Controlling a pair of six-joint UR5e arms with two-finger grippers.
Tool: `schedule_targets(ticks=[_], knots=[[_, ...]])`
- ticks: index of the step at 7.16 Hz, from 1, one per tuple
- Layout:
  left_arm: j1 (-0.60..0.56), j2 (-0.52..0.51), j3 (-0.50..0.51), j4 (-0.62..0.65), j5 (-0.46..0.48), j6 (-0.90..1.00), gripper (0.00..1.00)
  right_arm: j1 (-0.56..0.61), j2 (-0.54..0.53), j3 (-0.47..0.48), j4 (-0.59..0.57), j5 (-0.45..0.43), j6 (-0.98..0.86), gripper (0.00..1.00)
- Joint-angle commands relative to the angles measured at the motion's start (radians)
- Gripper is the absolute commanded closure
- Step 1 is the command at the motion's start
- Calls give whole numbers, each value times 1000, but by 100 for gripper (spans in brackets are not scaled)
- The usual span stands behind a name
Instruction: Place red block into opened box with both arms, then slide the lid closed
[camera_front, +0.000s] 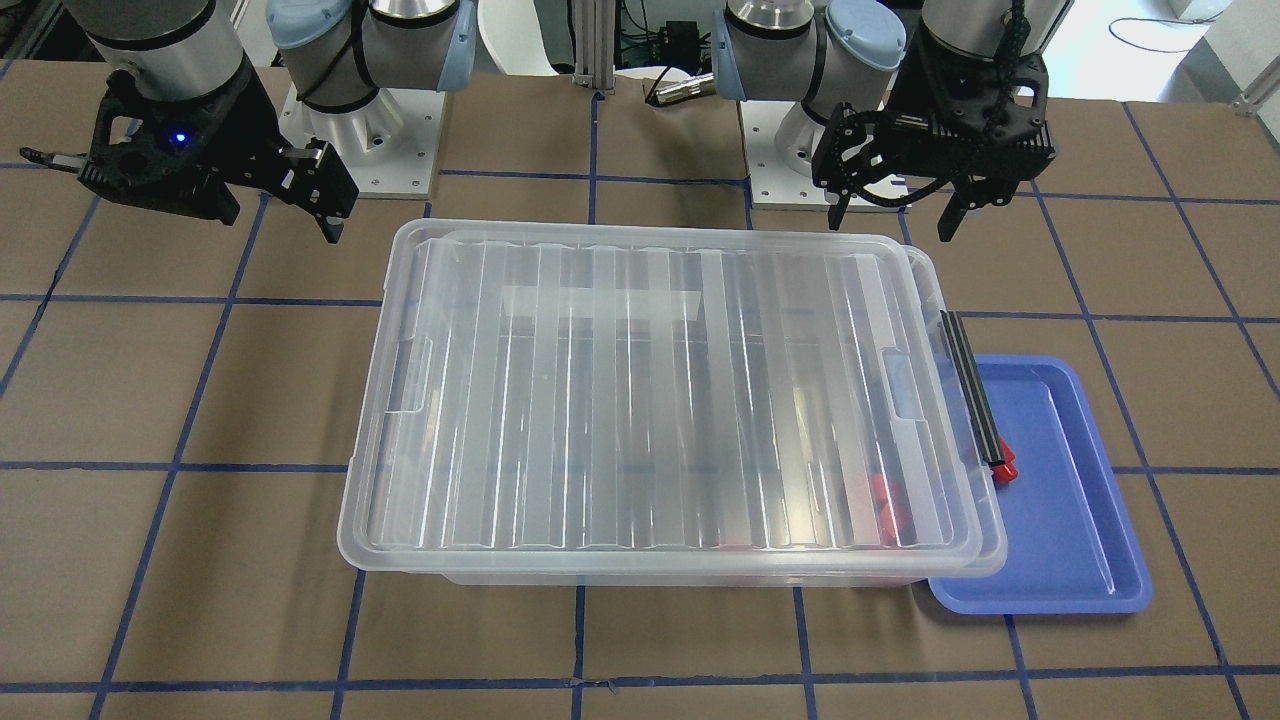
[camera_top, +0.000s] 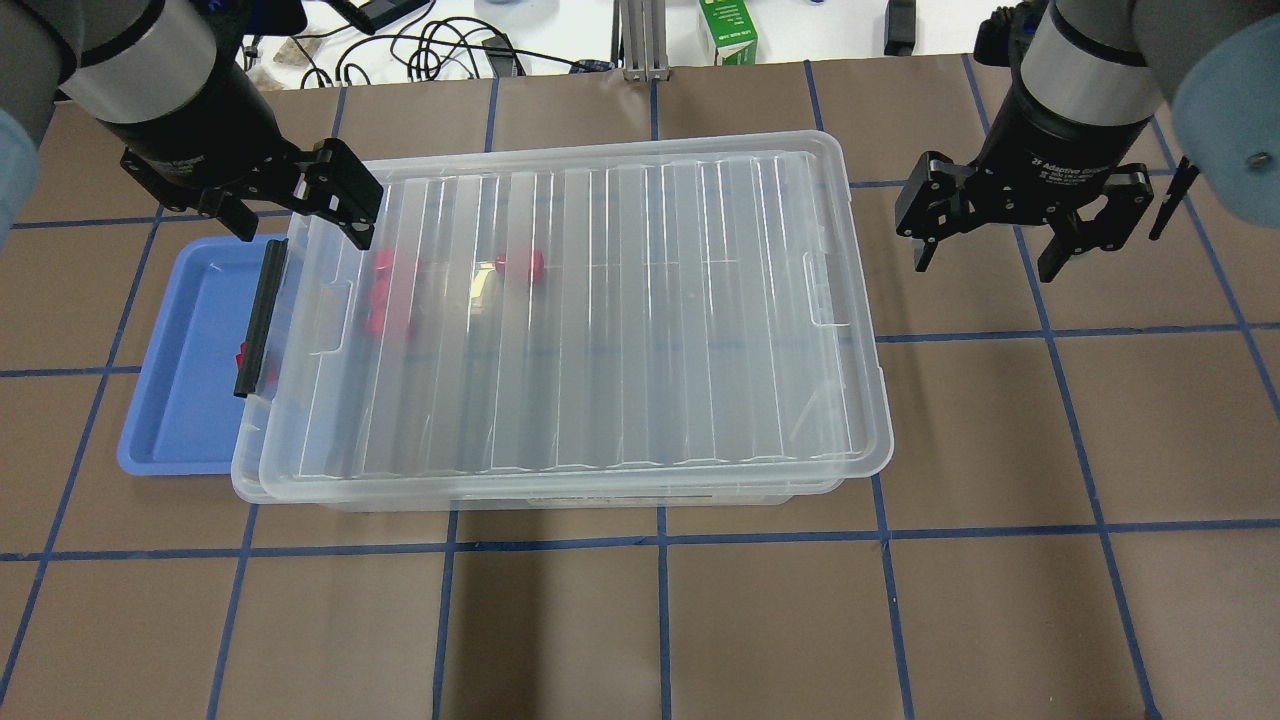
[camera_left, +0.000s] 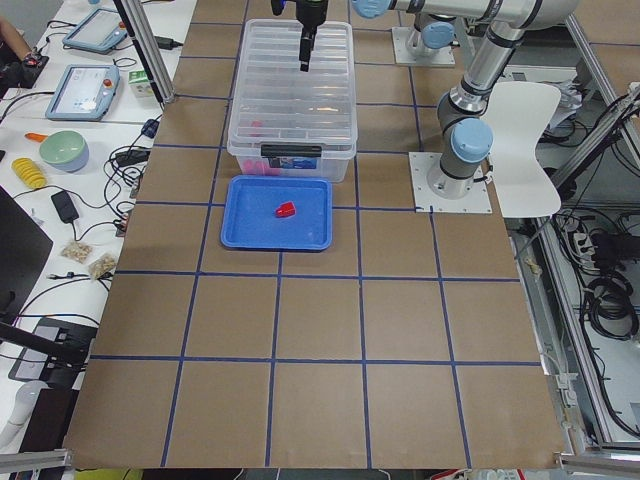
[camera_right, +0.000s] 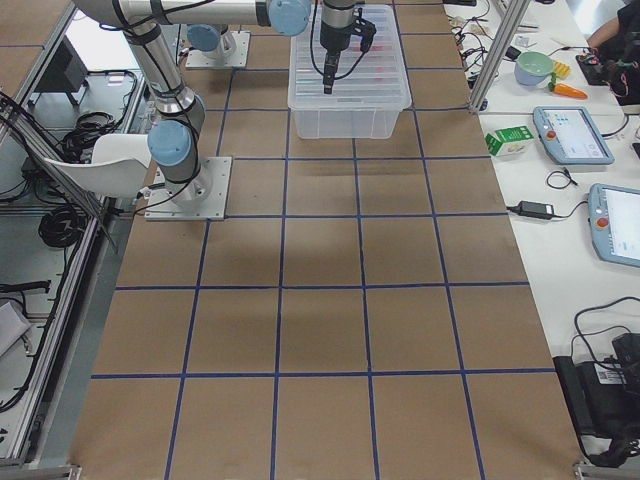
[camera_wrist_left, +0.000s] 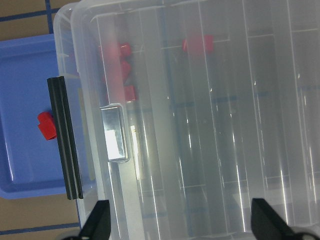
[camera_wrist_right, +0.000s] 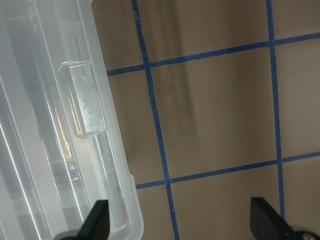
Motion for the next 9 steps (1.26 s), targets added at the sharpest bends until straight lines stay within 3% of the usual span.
schedule_targets(ticks=[1, 5, 7, 9], knots=[[1, -13, -1, 0, -12, -8, 0, 0, 0, 0, -2, -2, 0, 0], [0, -8, 2, -2, 1, -11, 0, 2, 21, 3, -18, 12, 3, 0], [0, -10, 7, -2, 2, -13, 0, 15, 144, -11, -128, 23, 15, 0], [0, 1, 1, -5, 1, -14, 0, 49, 195, -11, -207, 43, 9, 0]])
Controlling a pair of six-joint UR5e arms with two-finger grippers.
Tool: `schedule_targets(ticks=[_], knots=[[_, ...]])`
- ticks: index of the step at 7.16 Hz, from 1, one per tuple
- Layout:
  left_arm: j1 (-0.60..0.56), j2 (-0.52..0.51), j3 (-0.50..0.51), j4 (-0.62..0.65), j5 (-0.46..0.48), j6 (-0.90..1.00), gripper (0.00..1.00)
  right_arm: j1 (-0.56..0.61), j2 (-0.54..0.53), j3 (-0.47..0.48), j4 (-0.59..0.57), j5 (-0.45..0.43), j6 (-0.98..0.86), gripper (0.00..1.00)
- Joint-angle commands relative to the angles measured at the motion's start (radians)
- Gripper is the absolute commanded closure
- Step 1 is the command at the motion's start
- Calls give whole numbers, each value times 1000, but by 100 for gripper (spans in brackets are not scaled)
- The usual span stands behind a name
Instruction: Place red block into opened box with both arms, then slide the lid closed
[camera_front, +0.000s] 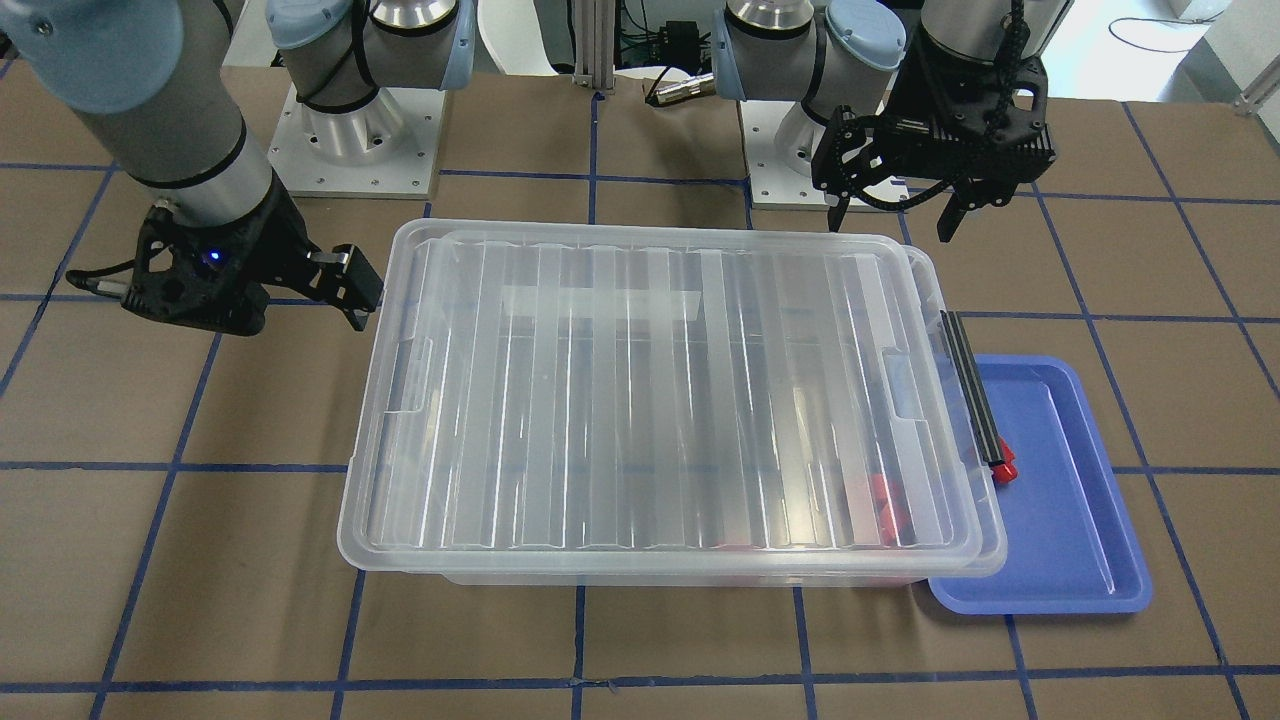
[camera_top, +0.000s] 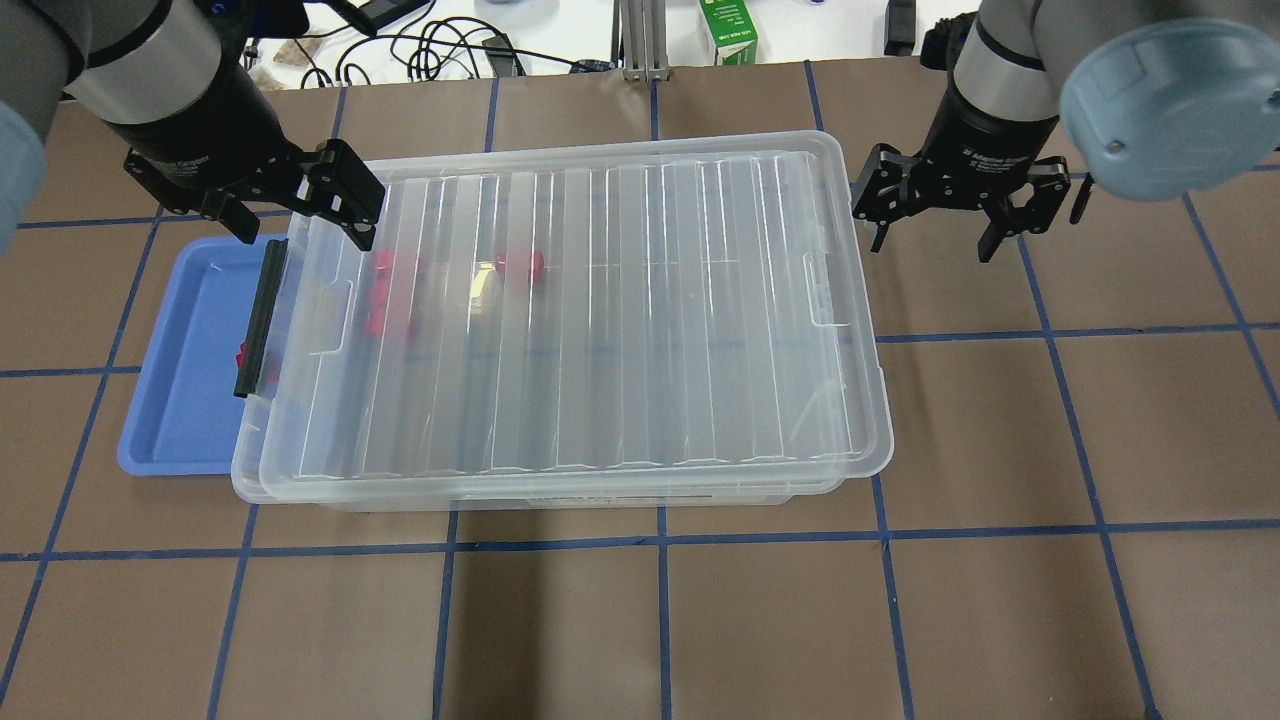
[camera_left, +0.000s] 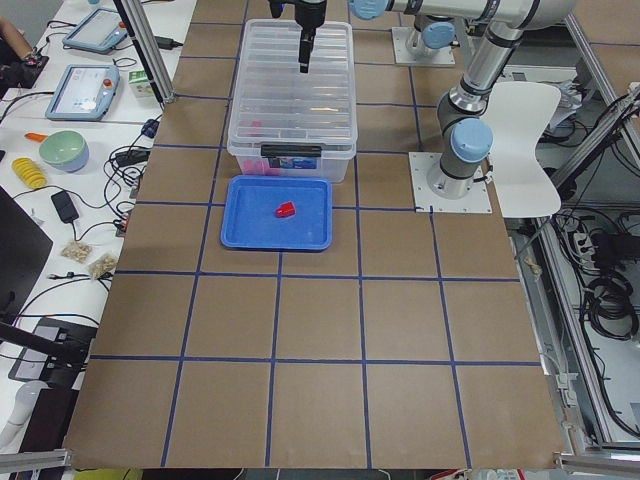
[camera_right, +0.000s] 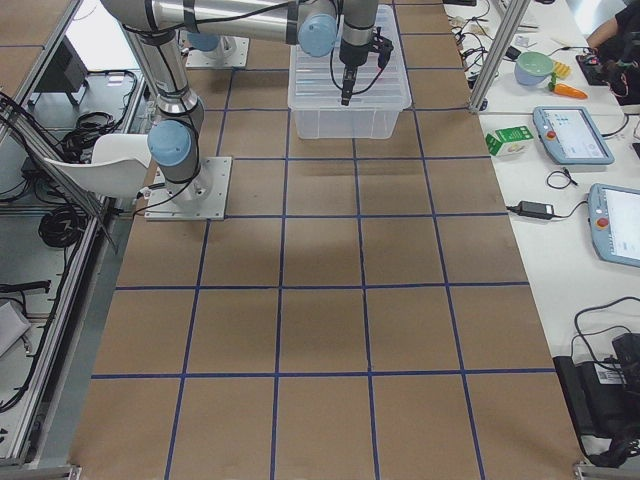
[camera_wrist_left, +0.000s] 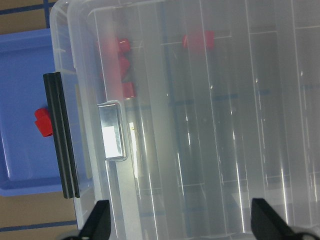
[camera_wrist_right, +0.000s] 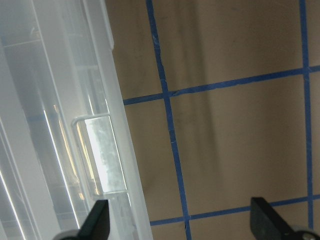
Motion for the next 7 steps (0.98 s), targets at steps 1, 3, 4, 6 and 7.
schedule_targets(ticks=[1, 3, 4, 6, 7], knots=[[0, -5, 0, 0, -3, -1, 0, 37, 53, -2, -72, 9, -7, 0], [0, 10, -3, -4, 0, 3, 0, 44, 77, -1, -88, 9, -10, 0], [0, 9, -9, -9, 1, 0, 0, 44, 84, 4, -92, 6, -13, 0], [33, 4, 24, -7, 0, 12, 0, 42, 123, -4, -92, -5, -13, 0], [52, 6, 25, -12, 1, 19, 0, 40, 127, -1, -94, -10, -13, 0]])
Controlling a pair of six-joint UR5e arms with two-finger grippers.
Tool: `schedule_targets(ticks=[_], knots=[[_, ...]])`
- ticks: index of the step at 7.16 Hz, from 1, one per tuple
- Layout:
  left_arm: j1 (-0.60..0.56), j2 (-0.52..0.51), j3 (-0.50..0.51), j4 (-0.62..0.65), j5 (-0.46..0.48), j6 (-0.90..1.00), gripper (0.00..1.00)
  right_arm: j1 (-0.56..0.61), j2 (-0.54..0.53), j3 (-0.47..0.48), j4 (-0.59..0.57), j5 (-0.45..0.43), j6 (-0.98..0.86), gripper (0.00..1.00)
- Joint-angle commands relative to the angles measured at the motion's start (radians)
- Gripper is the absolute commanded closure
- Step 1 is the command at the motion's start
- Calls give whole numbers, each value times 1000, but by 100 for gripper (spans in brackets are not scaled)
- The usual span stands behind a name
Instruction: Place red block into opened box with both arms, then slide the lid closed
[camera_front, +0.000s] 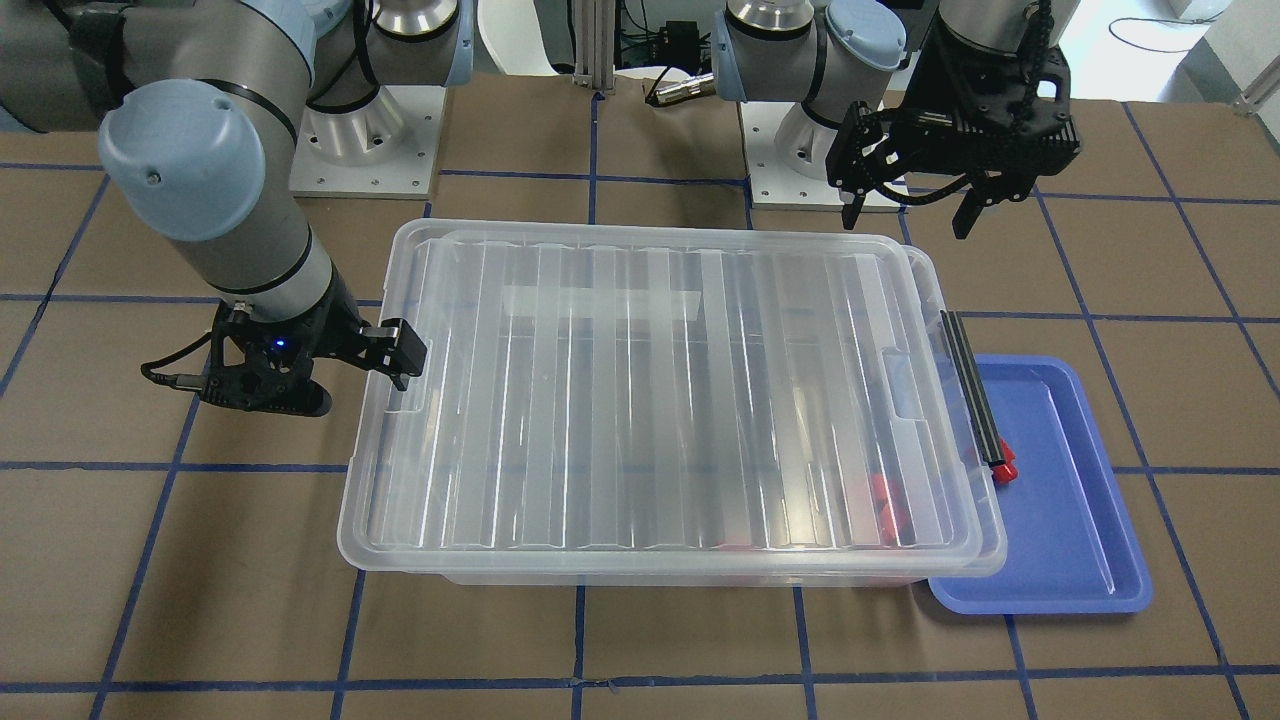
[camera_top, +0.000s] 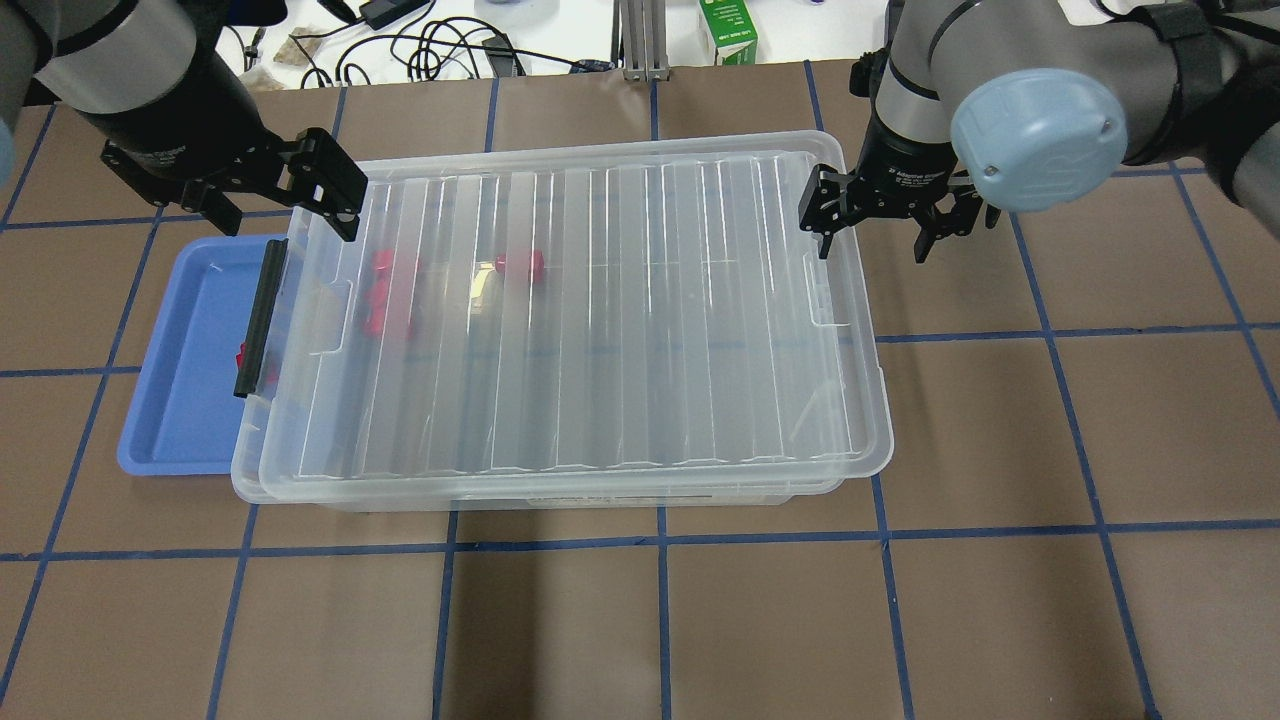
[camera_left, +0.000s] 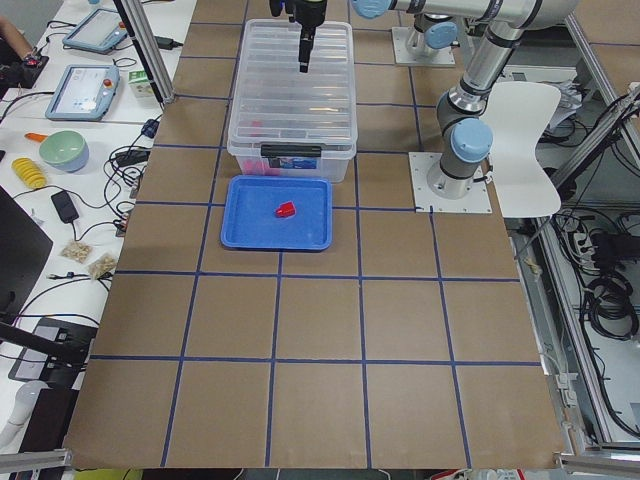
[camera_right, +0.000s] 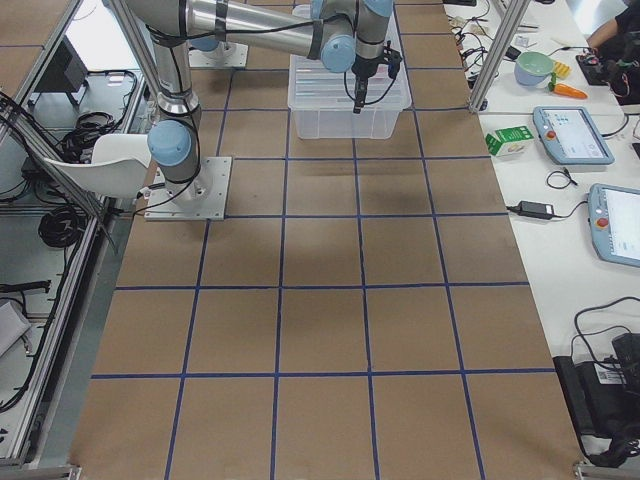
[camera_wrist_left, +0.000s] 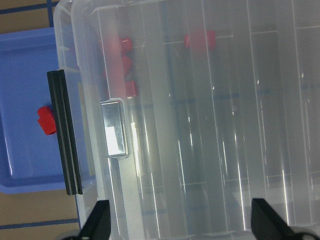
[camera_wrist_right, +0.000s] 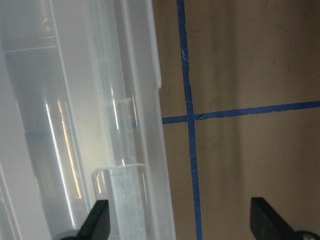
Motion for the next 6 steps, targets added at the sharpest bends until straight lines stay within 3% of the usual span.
schedule_targets(ticks=[1, 4, 6], knots=[[84, 12, 20, 3, 4, 0, 0, -1, 18, 6, -5, -3, -2, 0], [374, -19, 19, -6, -13, 12, 0, -6, 42, -5, -15, -6, -2, 0], [456, -74, -16, 9, -14, 9, 0, -15, 42, -6, -17, -6, -12, 0]])
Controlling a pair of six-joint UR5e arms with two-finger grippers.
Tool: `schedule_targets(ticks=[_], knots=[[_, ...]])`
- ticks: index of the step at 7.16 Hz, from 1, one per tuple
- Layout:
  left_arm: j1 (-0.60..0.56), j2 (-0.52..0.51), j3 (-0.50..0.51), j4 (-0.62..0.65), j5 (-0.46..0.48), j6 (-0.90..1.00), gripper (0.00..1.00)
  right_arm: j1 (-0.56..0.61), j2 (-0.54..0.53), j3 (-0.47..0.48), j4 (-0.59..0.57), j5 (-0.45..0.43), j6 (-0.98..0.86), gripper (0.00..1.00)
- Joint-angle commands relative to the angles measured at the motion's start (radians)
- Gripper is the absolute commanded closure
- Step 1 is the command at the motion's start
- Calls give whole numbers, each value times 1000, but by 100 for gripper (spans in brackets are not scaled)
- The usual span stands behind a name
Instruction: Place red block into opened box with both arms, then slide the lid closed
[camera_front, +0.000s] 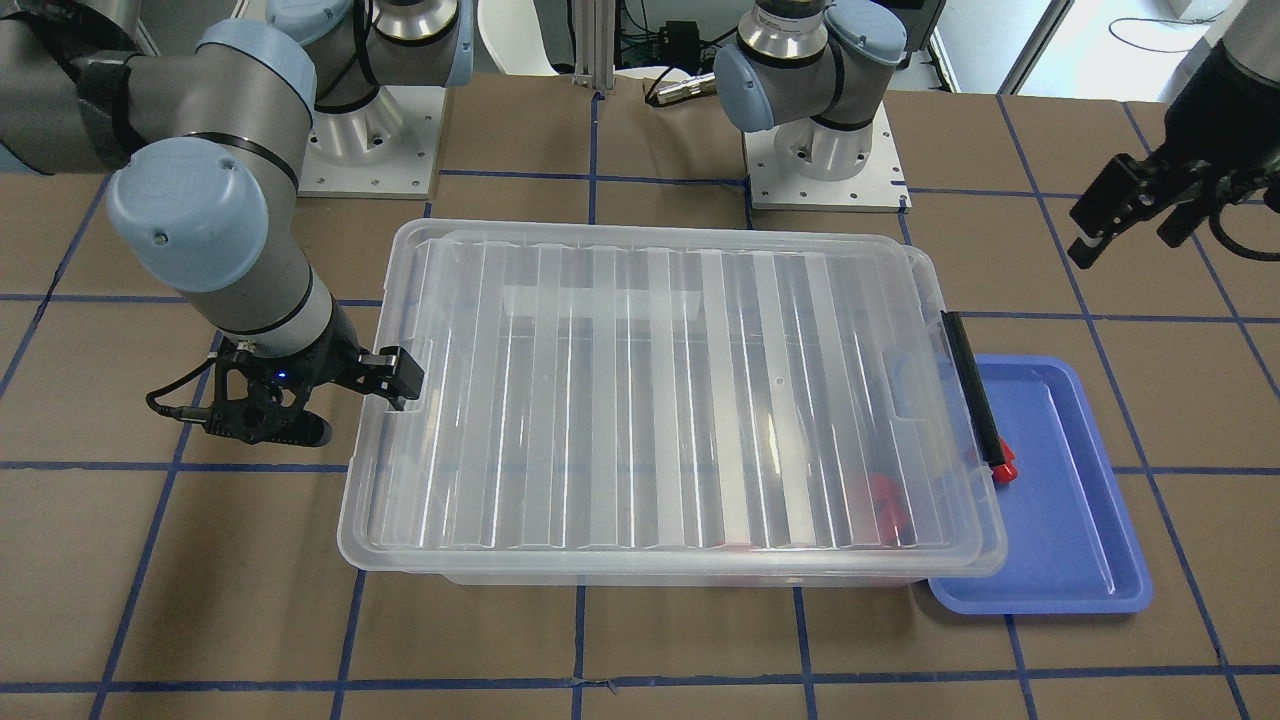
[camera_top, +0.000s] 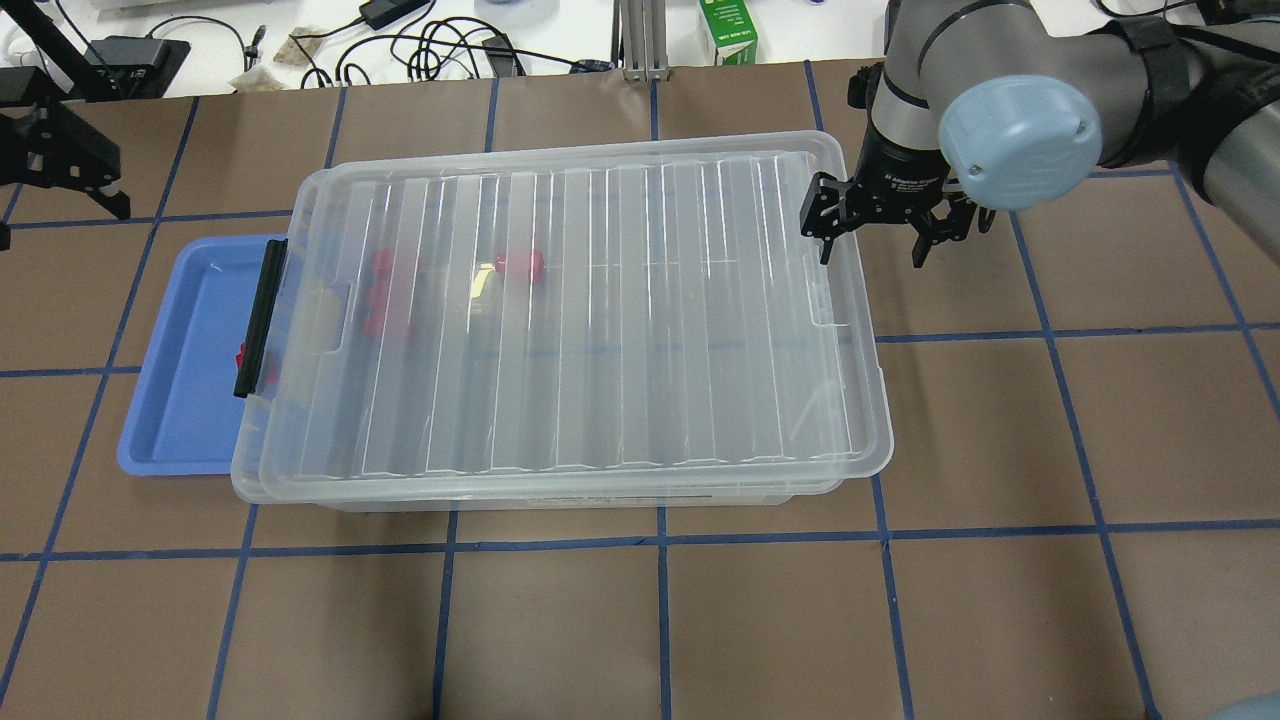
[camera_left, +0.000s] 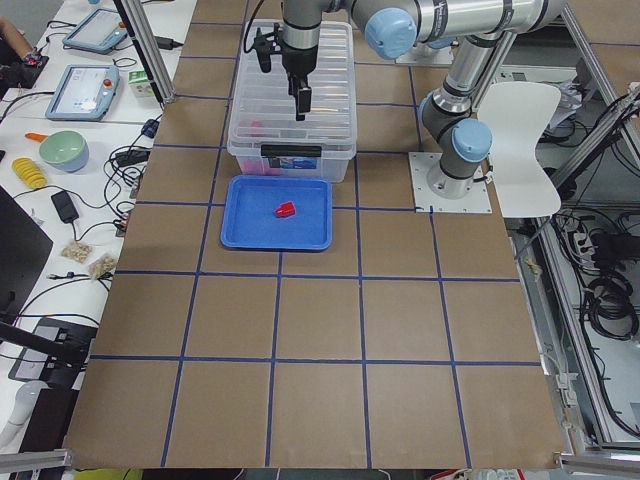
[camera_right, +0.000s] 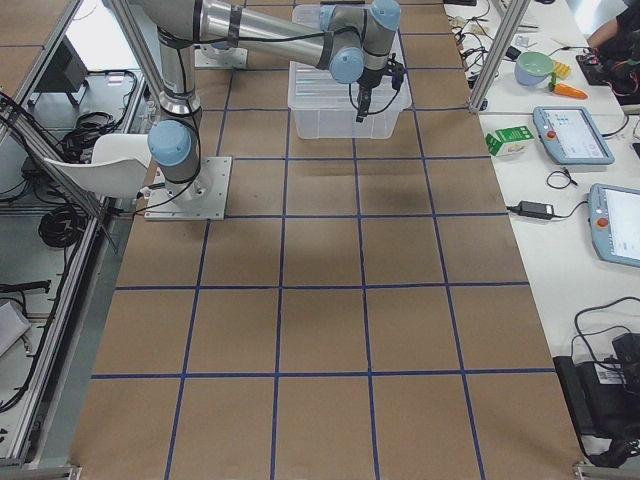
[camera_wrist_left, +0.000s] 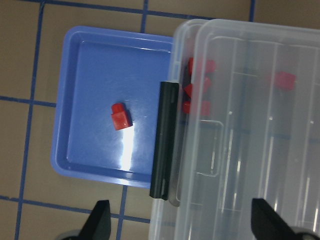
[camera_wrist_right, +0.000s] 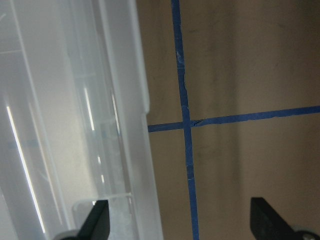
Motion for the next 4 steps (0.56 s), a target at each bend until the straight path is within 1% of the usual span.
schedule_targets(ticks=[1, 3, 4], knots=[[75, -73, -47, 56, -2, 8, 0, -4, 1, 1, -2, 0, -9, 0], [80, -130, -127, 173, -2, 17, 0, -4, 2, 5, -2, -3, -33, 0], [80, -155, -168, 179, 1, 38, 0, -7, 4, 7, -2, -6, -47, 0]])
